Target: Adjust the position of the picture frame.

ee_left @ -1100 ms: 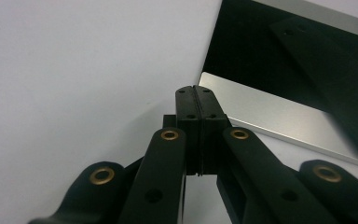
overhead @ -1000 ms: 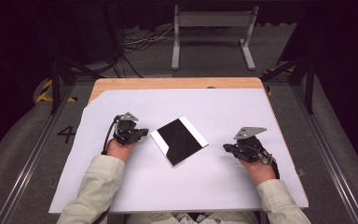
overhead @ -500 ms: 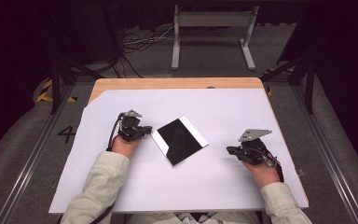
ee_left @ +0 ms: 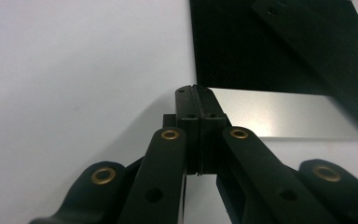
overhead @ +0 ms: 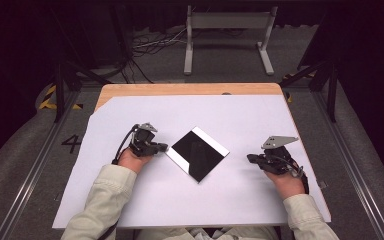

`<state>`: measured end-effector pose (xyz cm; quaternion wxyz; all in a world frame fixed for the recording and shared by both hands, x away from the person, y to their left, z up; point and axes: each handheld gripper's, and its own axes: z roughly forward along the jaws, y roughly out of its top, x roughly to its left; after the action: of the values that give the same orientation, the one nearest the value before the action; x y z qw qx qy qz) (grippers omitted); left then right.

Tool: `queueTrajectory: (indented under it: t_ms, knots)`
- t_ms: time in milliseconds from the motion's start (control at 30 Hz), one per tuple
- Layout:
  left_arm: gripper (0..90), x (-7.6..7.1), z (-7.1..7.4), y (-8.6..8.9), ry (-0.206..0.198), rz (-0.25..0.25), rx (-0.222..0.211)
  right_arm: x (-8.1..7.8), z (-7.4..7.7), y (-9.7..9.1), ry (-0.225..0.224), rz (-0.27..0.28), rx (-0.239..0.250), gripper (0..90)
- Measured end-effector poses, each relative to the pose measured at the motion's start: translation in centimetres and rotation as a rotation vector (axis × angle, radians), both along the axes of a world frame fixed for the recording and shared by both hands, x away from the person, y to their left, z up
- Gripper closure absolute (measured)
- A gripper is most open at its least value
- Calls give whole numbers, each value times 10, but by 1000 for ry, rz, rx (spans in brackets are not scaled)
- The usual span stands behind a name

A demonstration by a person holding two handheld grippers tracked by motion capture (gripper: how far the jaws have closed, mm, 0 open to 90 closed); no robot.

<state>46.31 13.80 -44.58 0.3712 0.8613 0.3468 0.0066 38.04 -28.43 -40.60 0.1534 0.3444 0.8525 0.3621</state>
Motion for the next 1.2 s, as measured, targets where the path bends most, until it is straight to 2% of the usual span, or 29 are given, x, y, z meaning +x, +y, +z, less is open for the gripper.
queueTrajectory:
  t_ms: [100, 133, 400, 667, 833, 967, 1200]
  knots:
    - [900, -5, 0, -3, 10, -29, 7, 1, 1, 1, -4, 5, 3, 900]
    - [900, -9, 1, -6, 16, -54, 9, 1, 2, 1, -3, 6, 4, 900]
    - [900, -29, 3, -27, 37, -164, 32, 2, 7, -1, -15, 7, 13, 900]
    - [900, -44, 1, -54, 59, -296, 7, 2, 8, -5, -13, -1, 18, 900]
    - [900, -51, -1, -69, 75, -347, -15, 1, 9, -8, -10, -10, 23, 900]
    - [900, -58, -1, -82, 64, -395, -20, 1, 10, -11, -8, -18, 28, 900]
    - [900, -62, -3, -98, 47, -407, -42, 1, 12, -13, -6, -24, 32, 900]
